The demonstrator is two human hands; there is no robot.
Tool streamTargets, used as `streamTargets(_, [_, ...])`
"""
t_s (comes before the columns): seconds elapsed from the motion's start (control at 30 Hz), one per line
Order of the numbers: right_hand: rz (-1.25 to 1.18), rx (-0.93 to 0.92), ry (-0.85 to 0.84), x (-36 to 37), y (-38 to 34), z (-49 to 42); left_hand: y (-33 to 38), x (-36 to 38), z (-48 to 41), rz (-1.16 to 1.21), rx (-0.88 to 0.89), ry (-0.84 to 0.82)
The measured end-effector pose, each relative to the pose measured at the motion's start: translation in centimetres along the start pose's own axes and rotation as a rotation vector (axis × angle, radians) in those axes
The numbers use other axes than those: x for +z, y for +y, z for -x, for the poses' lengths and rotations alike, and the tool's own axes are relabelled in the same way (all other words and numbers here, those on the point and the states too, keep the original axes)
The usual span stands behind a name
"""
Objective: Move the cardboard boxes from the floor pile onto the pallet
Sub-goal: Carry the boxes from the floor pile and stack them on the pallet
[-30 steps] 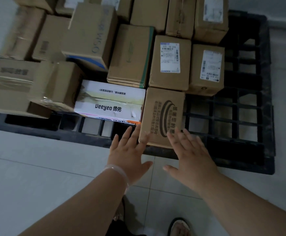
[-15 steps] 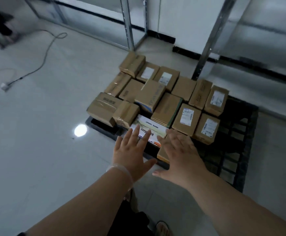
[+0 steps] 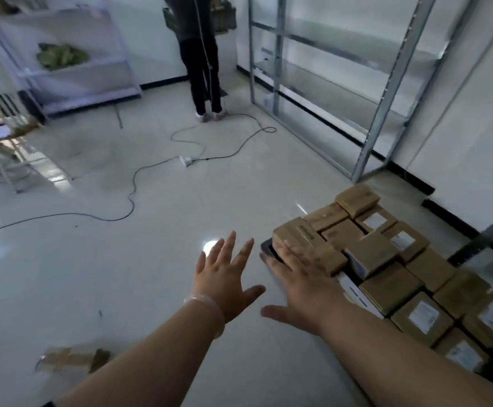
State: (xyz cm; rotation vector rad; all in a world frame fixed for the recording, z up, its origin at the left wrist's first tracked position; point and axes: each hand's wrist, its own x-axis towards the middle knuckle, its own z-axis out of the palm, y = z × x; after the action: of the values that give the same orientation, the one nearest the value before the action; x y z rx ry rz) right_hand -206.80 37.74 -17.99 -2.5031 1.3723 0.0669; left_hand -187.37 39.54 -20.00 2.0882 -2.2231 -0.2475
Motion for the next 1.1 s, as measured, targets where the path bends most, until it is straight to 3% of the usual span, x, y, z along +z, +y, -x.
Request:
streamTargets(0.43, [0.127,-0.489,-0.044,0.8,-31.7,-19.3,-31.6,-8.6,11.2,0.034,-0.539,0.2])
streamTargets(0.8, [0.26,-0.789,-0.219,4.4,-45.2,-28.5,-42.7,-7.2,18.4,0.155,-0.946,0.154])
streamTargets(1.1, [0.339,-1.033,-0.278,4.5,-50.5,-39.1,-47.6,-7.9,16.1,0.216,-1.239,0.117])
